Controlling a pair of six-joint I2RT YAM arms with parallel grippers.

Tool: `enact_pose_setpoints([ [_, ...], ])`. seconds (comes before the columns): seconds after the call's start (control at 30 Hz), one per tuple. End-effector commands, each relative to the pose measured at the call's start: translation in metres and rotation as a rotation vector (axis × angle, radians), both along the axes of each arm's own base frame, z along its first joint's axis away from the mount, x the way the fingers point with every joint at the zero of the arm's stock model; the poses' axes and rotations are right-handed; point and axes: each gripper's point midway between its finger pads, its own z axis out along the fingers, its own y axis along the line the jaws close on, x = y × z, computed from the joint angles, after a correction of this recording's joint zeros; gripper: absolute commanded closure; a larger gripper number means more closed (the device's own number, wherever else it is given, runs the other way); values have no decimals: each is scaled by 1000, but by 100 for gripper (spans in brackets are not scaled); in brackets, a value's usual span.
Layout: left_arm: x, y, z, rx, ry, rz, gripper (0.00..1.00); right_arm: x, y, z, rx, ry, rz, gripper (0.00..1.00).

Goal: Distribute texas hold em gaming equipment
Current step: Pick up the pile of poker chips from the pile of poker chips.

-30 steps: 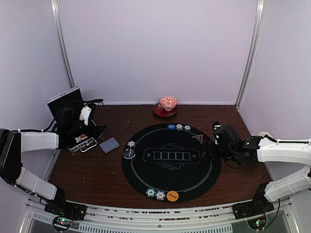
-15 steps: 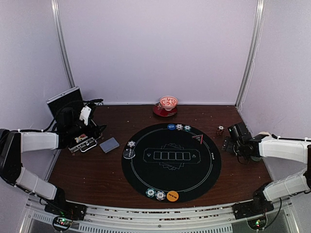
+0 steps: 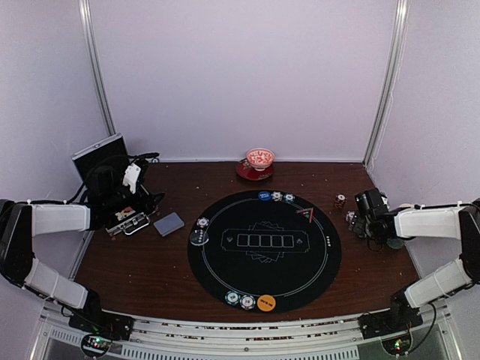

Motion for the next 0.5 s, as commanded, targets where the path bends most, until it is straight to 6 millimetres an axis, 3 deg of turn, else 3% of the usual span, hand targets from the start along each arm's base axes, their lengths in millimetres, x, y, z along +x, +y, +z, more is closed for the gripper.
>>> enact_pose_setpoints([
  [0.0, 3, -3, 26, -13, -75, -14, 2, 0, -5, -14, 12, 15, -21, 18],
  [0.2, 3, -3, 26, -14, -75, -17, 2, -2, -13, -17, 23, 11, -40, 23],
  [0.47, 3, -4, 25, -15, -73, -20, 2, 4, -7, -24, 49, 28, -9, 28],
])
